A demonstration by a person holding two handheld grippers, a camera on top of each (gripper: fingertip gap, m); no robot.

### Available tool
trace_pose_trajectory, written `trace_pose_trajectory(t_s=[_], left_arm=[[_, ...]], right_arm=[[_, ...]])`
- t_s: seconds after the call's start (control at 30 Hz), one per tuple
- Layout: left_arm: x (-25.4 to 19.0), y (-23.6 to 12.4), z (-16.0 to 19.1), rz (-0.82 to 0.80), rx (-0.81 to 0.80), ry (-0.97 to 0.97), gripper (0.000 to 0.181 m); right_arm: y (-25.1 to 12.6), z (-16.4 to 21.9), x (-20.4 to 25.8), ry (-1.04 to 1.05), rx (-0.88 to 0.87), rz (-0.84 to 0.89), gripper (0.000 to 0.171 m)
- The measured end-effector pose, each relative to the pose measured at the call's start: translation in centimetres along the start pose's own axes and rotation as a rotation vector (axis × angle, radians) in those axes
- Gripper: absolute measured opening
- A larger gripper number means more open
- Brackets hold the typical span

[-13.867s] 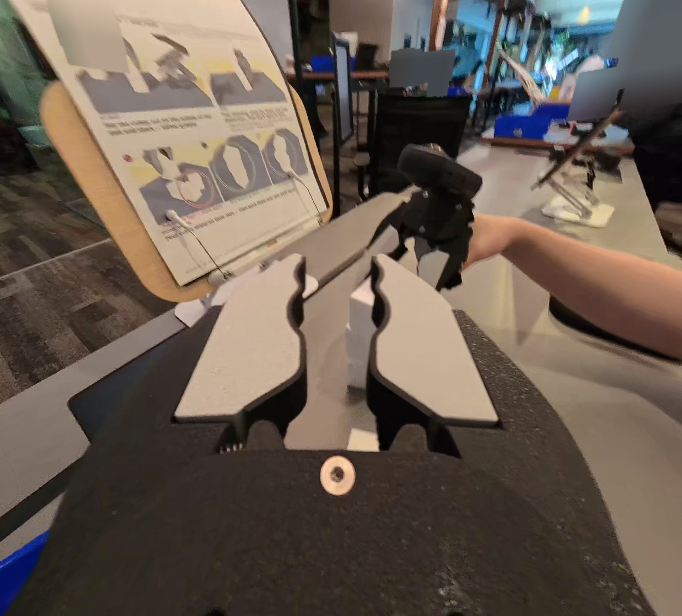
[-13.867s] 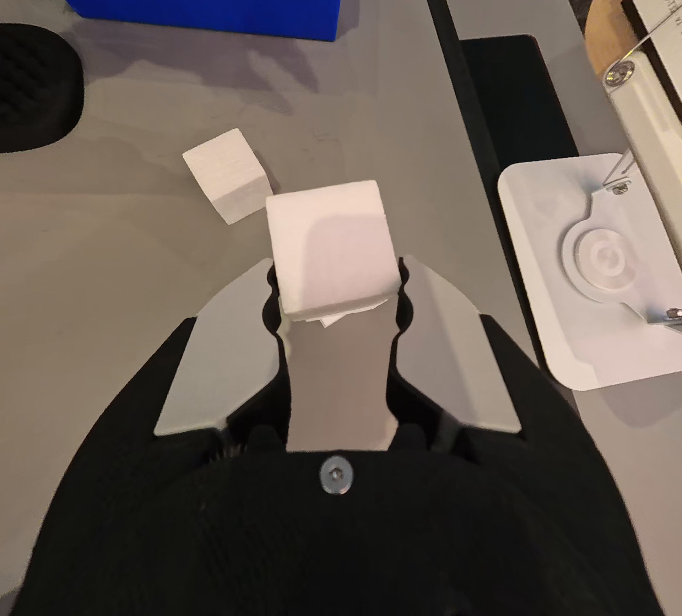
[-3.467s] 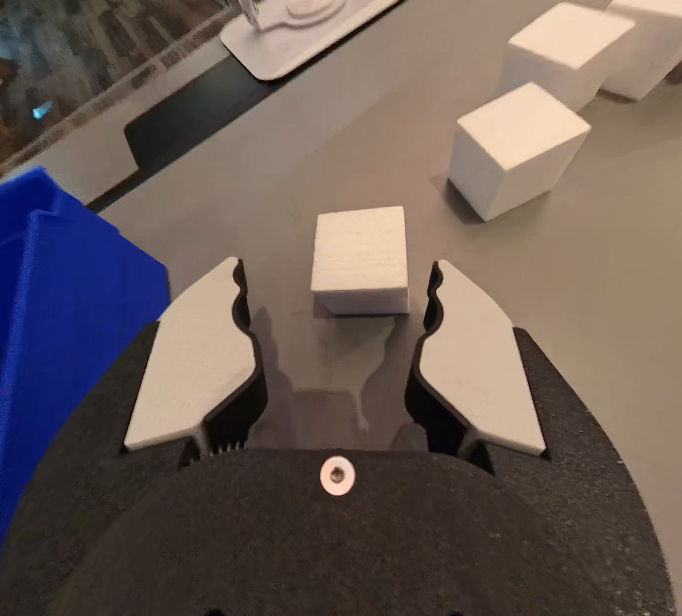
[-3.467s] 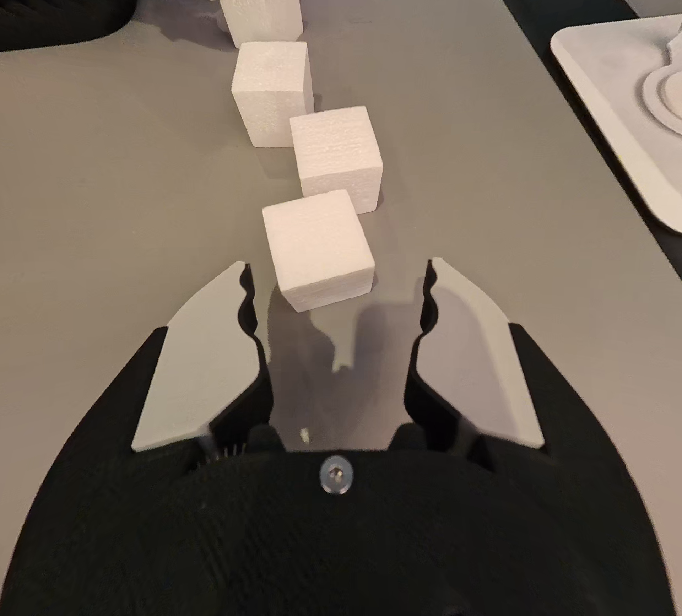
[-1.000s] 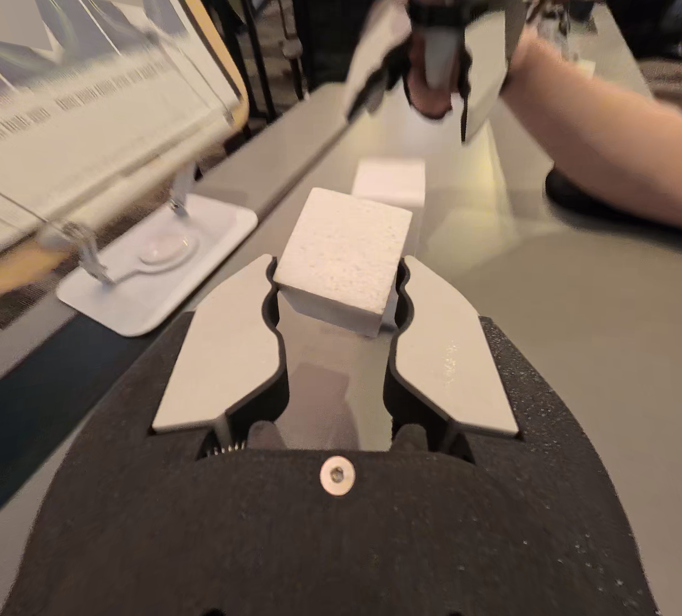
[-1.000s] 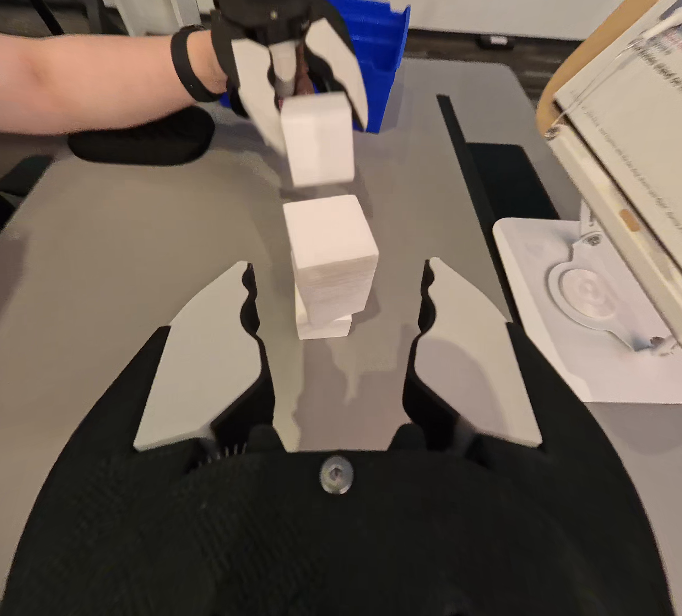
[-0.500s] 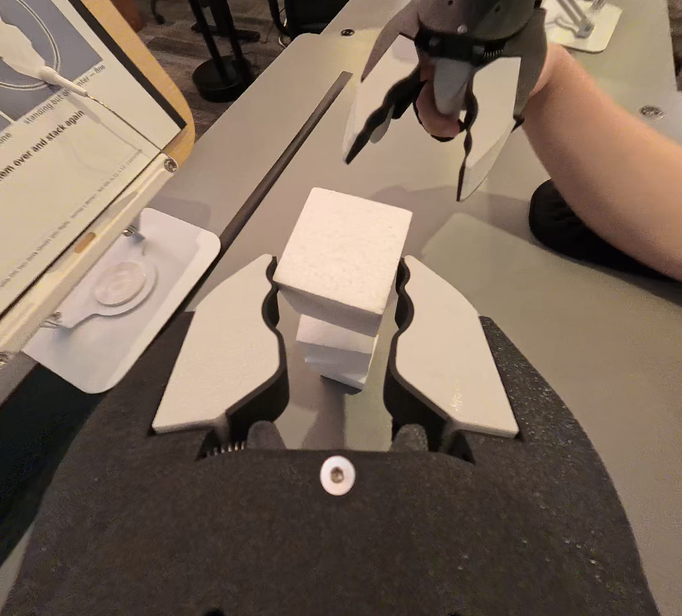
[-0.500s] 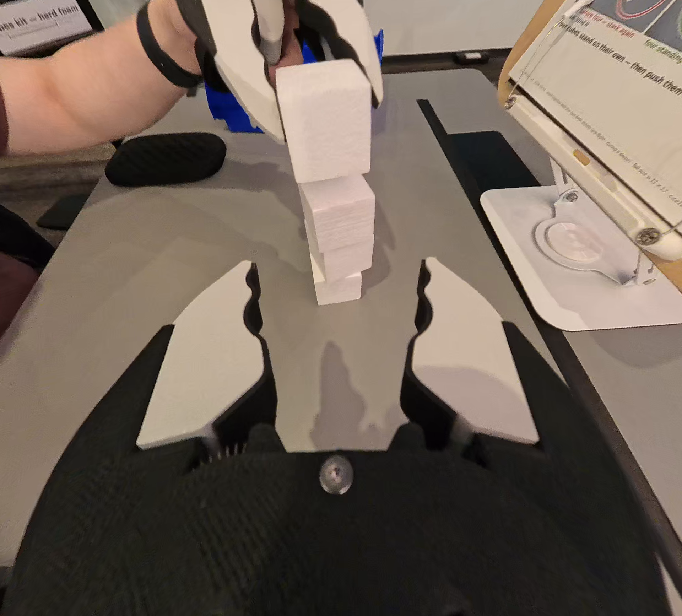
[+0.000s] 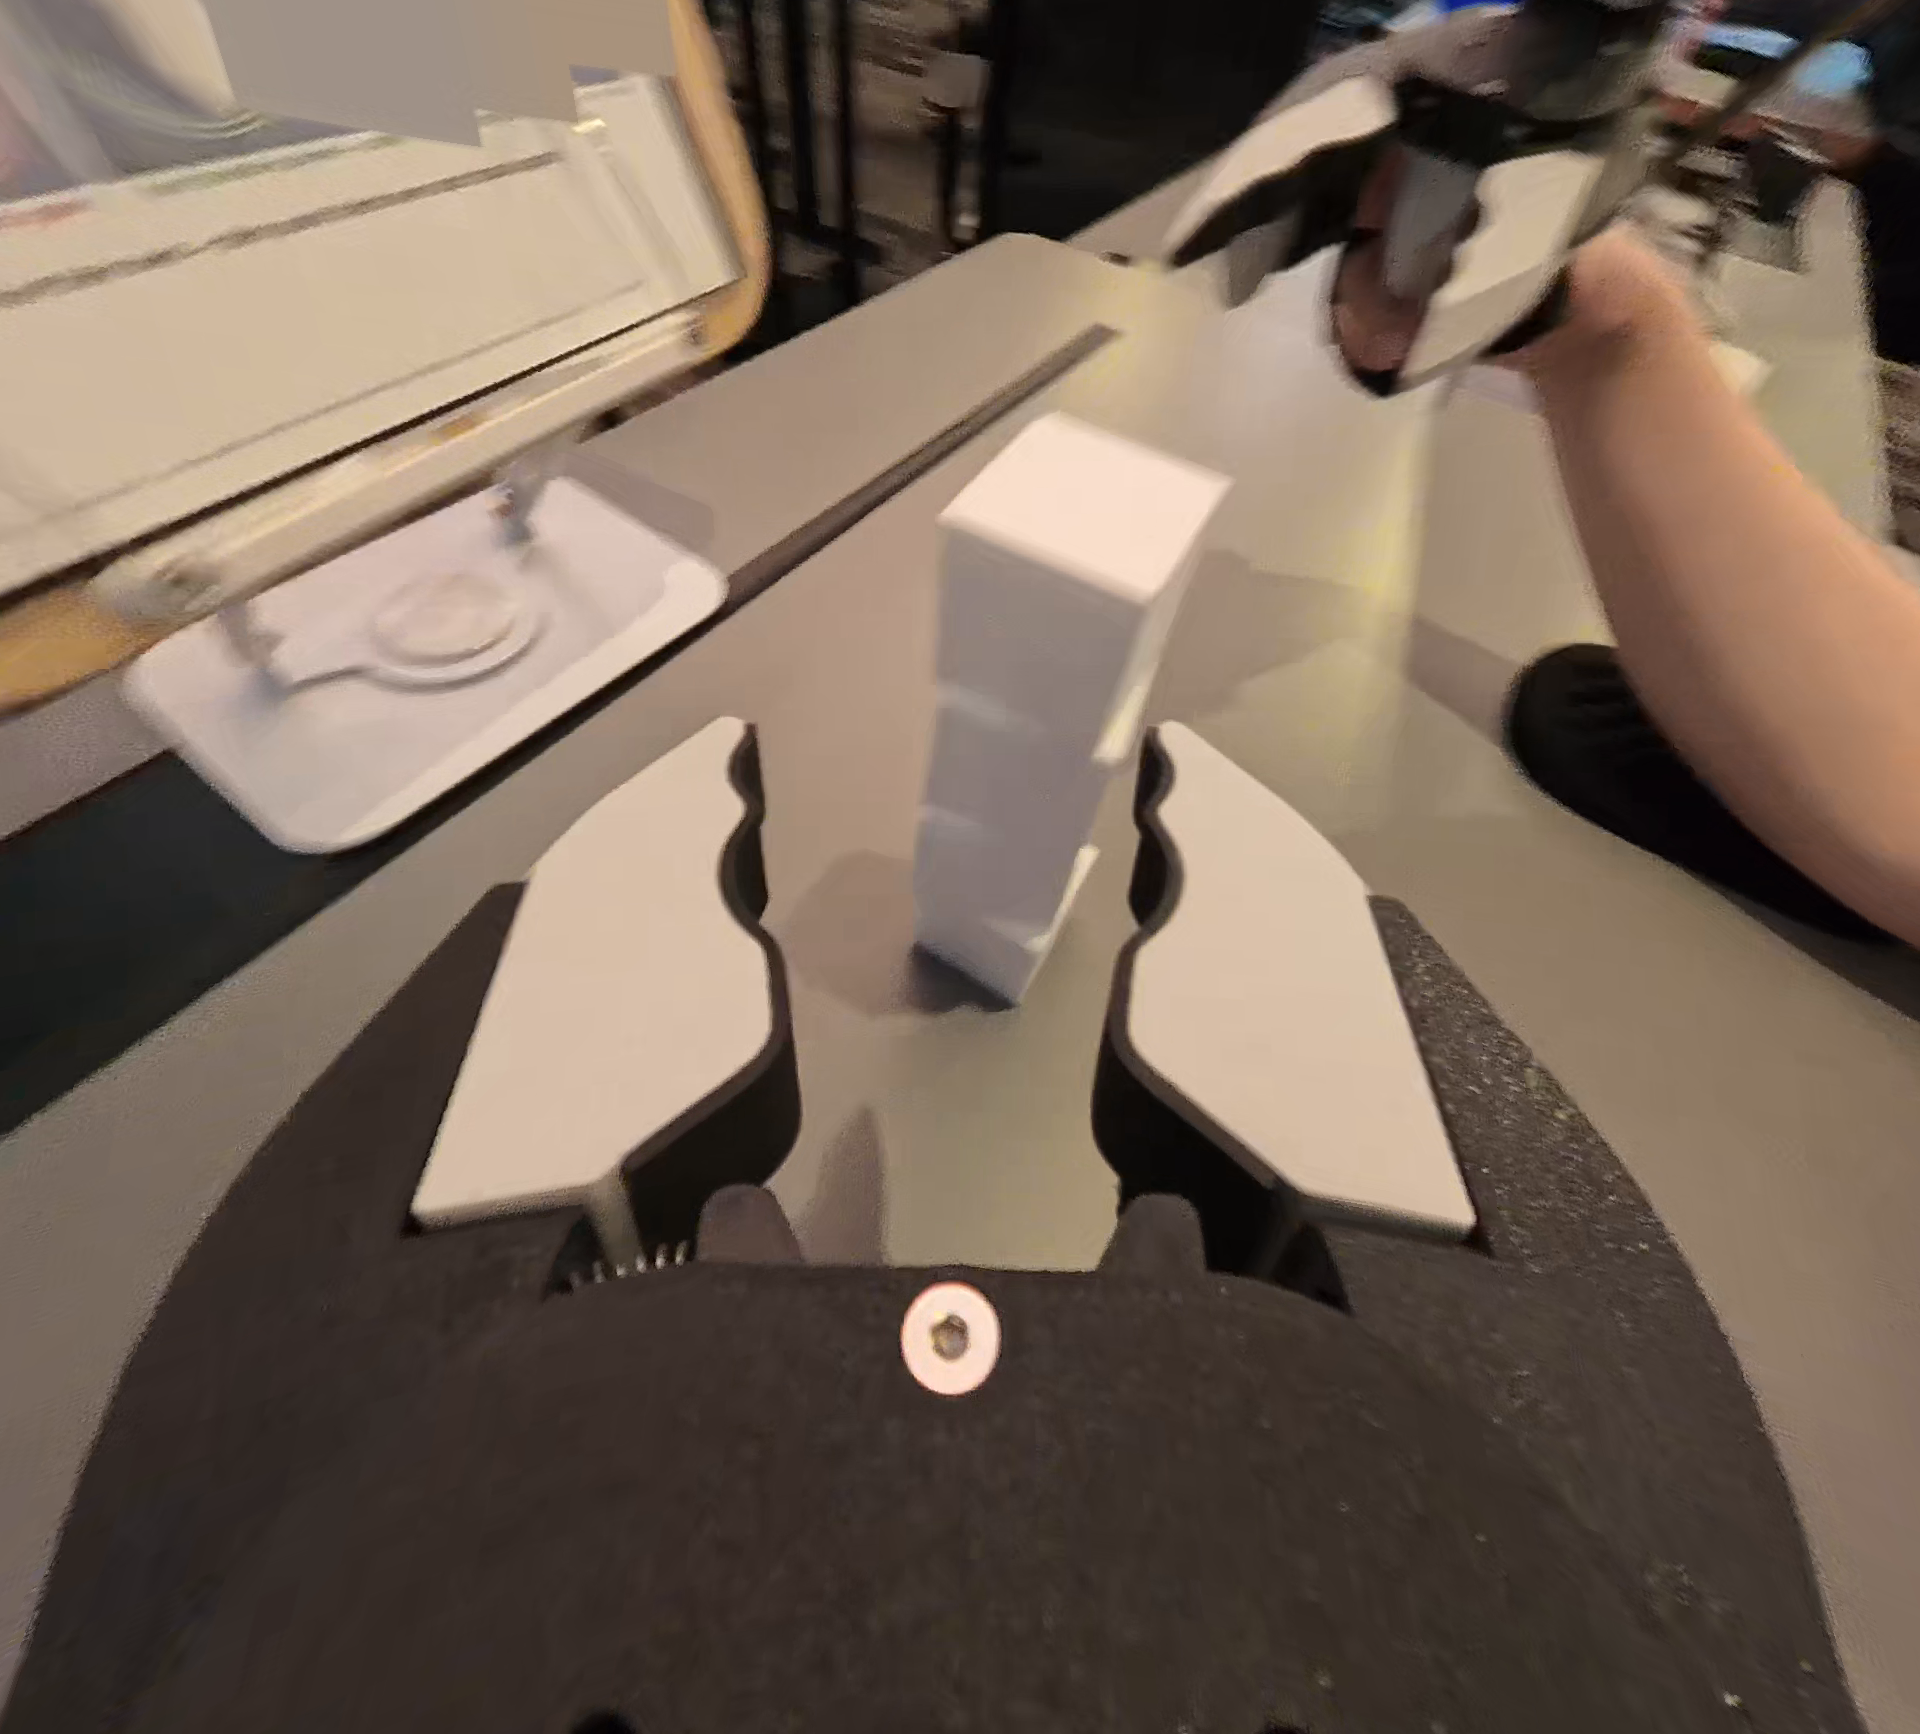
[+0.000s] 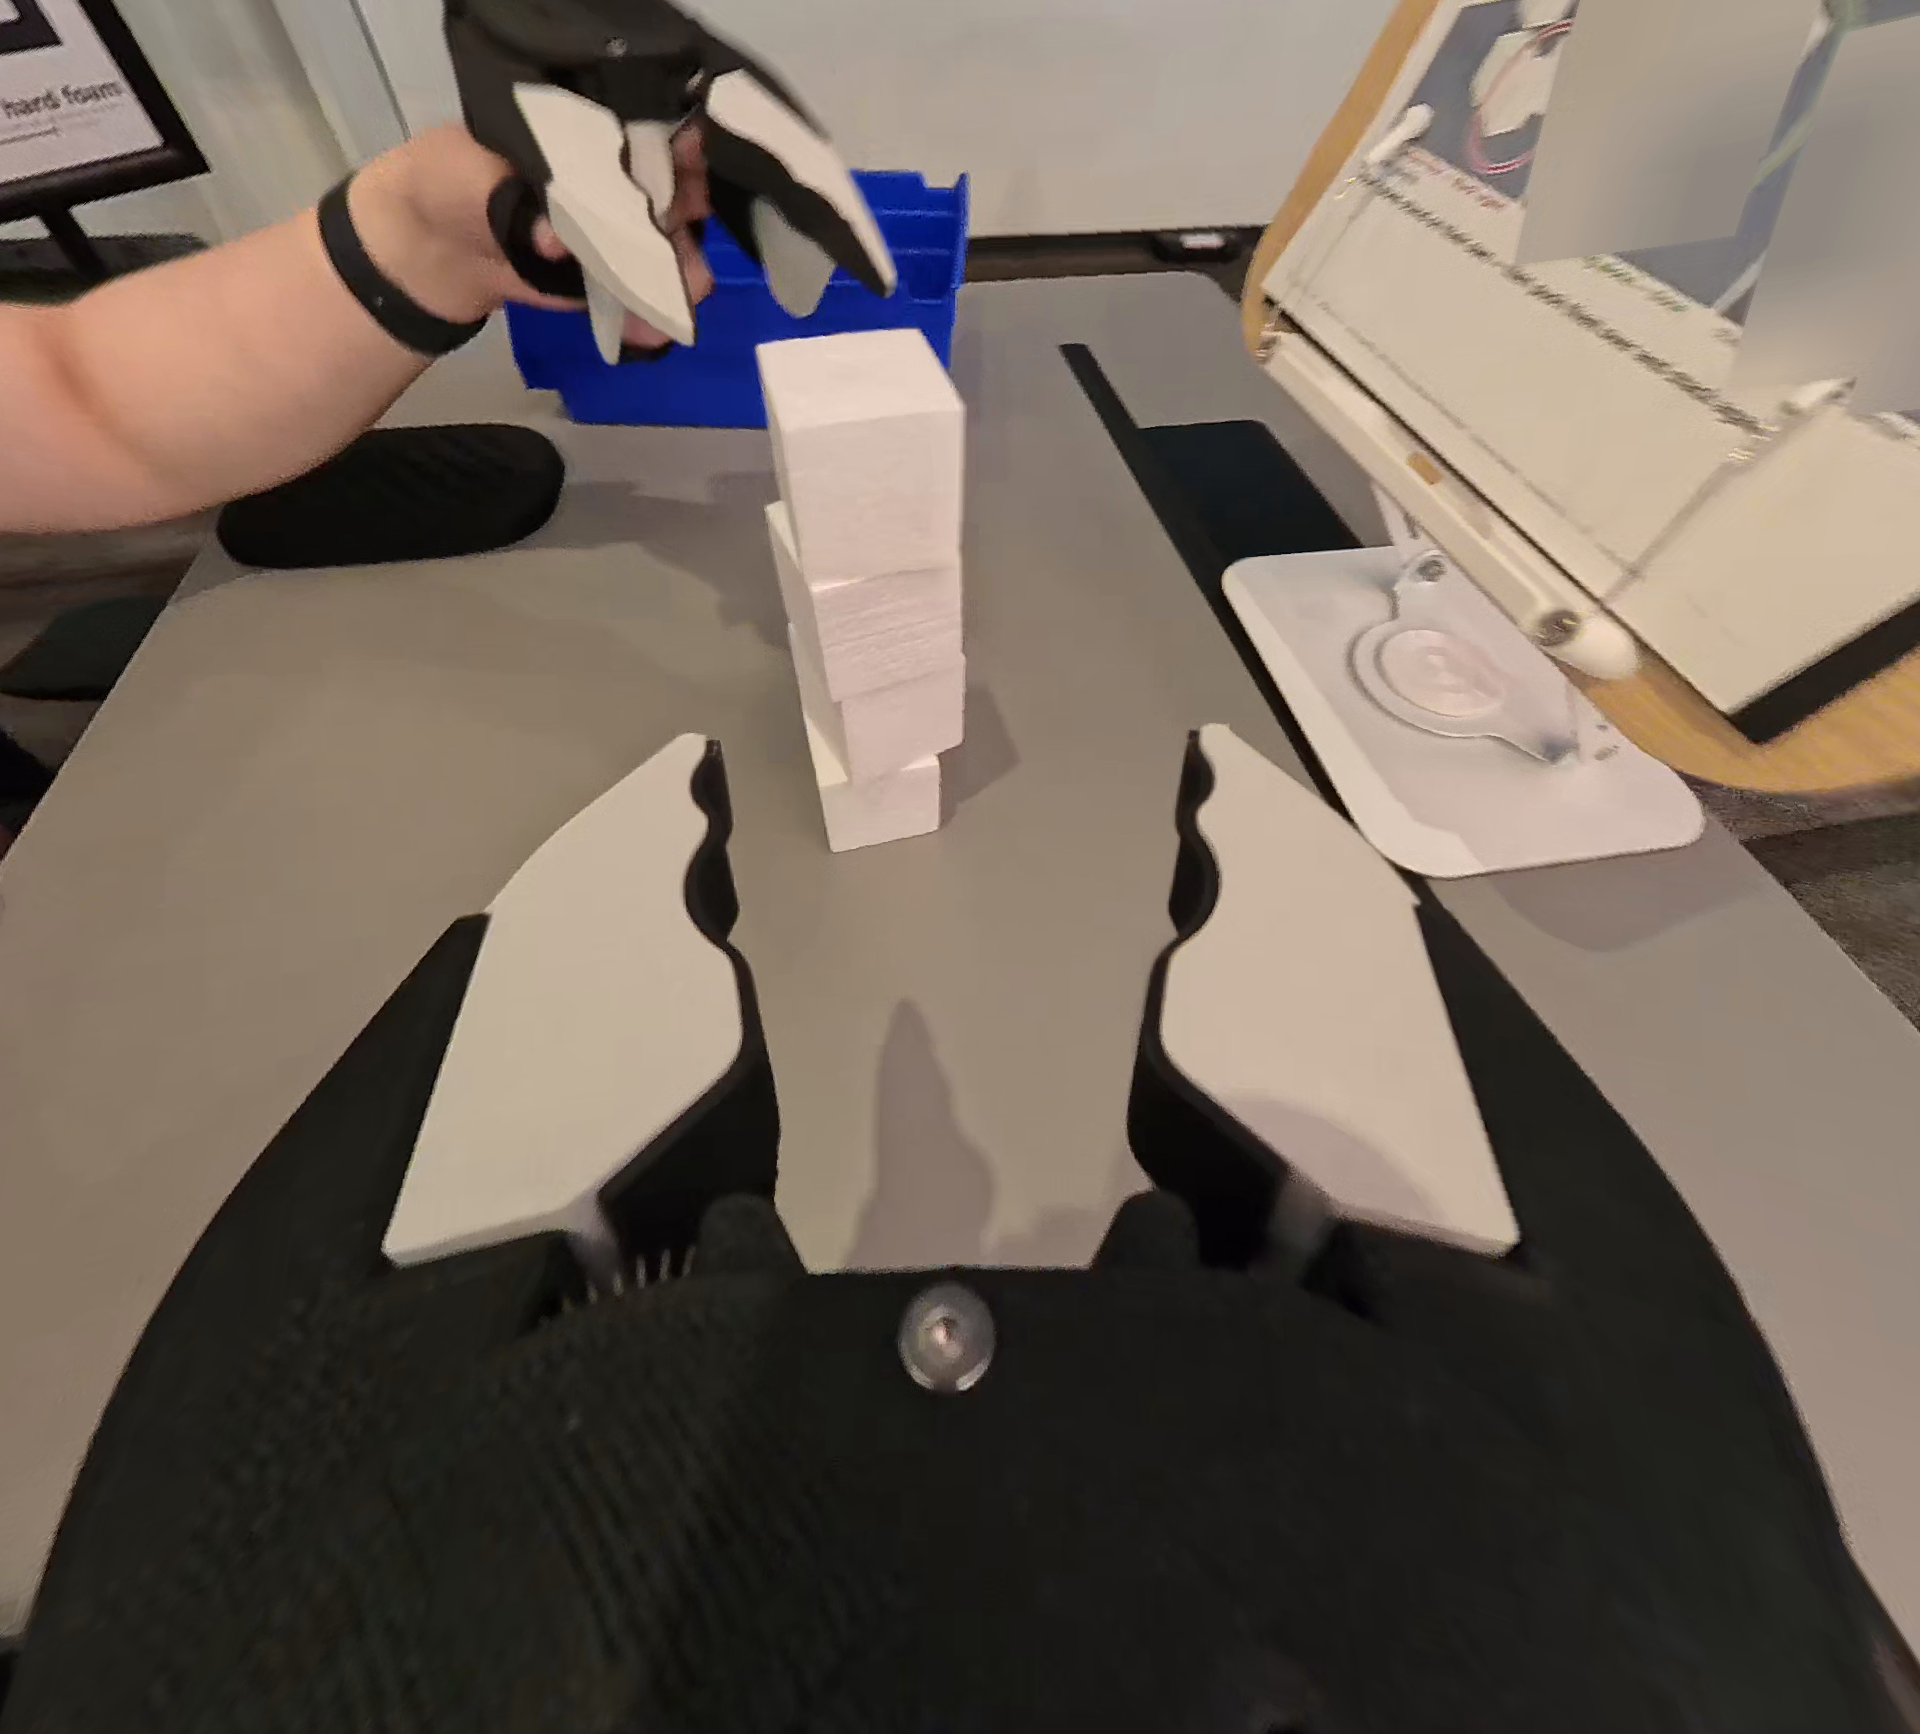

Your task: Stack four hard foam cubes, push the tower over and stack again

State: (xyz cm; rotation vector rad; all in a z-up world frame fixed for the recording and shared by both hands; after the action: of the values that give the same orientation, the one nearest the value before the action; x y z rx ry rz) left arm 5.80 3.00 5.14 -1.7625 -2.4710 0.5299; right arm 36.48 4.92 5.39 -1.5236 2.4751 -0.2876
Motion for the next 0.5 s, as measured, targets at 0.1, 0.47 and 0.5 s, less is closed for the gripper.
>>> trace_pose_trajectory(t_s=[0.1,0.47,0.5], left_arm=[[2.5,-1.1,4.5,-0.138,0.025,-0.103,0.035],[2.5,7.7,6.9,-0.204,0.287,-0.131,0.000],[1.7,8.8,5.9,-0.193,0.304,-0.092,0.000]], right_arm=[[-2.0,0.9,-1.7,0.054,0.019,0.088,0.083],[-9.5,0.8,-3.0,0.114,-0.067,0.287,0.080],[-9.7,0.8,-2.9,0.112,-0.068,0.291,0.080]])
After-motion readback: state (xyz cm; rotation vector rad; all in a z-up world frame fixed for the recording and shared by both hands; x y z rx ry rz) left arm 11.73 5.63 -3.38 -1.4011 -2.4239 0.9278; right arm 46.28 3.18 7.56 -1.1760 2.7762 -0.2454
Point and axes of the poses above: each gripper's, where its closed fingertips meet, y out along the fingers, z out of its underside, x = y × z across the jaws, the point moved 7 cm from there along -y, back along the fingers, and after that the axes turned 12 degrees about z, right-handed, at the moved point
